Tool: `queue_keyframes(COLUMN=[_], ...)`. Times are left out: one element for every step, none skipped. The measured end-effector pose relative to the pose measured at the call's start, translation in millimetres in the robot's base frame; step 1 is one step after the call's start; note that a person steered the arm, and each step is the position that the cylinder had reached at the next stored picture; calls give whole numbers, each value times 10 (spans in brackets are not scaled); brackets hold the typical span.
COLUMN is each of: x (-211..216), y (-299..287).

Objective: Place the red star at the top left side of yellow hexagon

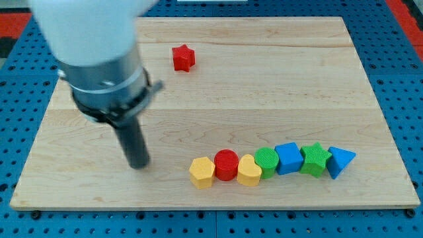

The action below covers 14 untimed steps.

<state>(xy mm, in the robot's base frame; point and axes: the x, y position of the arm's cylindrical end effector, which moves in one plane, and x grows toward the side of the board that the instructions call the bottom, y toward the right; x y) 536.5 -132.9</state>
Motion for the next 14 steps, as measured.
queue_keyframes(x=[-758,-1655,-2593,-2905,-2703,-2317,-1935,-1492,-1029,-817,-817,-781,-485,-405], y=[-425,-572,-272,498,732,735,775,776,775,801,1102,1539,1458,1109])
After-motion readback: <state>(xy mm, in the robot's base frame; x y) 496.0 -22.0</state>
